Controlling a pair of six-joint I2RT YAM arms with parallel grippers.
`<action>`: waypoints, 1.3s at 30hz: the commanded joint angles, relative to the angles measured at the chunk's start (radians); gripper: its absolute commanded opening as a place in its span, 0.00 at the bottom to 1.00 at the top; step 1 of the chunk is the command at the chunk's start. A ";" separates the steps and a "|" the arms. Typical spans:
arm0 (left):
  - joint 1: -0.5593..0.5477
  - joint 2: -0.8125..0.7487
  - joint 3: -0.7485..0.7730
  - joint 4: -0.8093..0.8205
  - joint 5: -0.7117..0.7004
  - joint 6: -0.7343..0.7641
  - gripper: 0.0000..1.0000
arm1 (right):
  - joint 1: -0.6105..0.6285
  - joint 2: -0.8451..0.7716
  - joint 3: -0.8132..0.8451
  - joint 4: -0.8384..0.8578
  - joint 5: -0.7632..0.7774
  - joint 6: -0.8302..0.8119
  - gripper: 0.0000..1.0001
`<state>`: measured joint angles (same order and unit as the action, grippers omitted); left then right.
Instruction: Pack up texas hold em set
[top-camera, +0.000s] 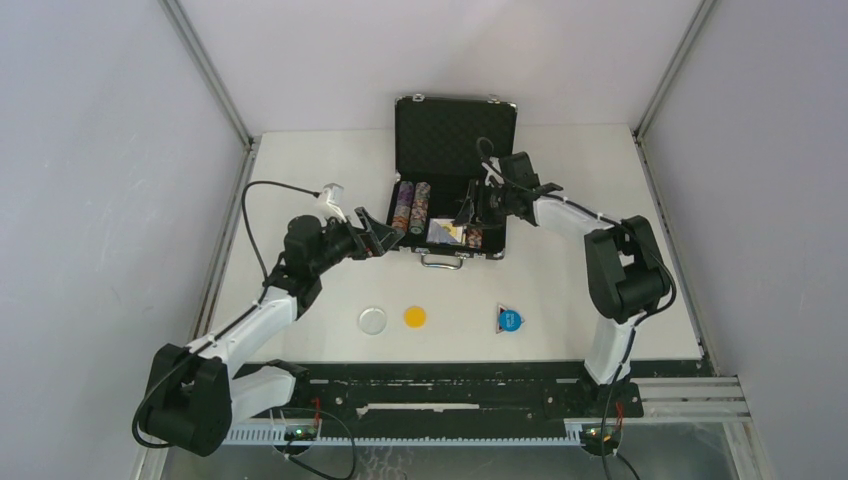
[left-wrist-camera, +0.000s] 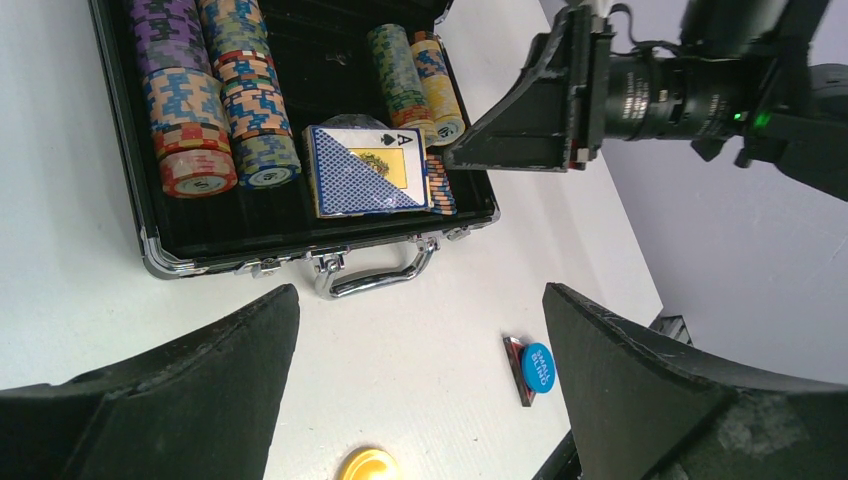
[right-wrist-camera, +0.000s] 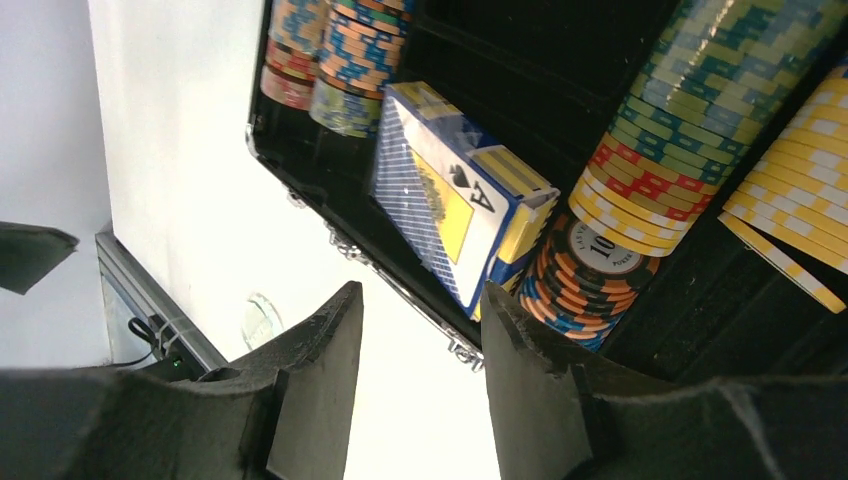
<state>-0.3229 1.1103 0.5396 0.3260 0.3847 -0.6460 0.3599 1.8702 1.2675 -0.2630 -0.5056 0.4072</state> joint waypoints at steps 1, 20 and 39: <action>0.004 -0.001 0.012 0.036 0.010 0.011 0.96 | 0.008 -0.084 -0.002 0.008 0.058 -0.034 0.54; 0.004 0.007 0.014 0.027 0.010 0.022 0.95 | 0.041 0.042 0.022 0.032 0.056 -0.029 0.48; 0.005 0.018 0.016 0.022 0.016 0.026 0.94 | 0.073 -0.075 0.053 -0.031 0.129 -0.062 0.36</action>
<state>-0.3229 1.1278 0.5396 0.3252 0.3878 -0.6376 0.4122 1.9244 1.3010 -0.3096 -0.4023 0.3740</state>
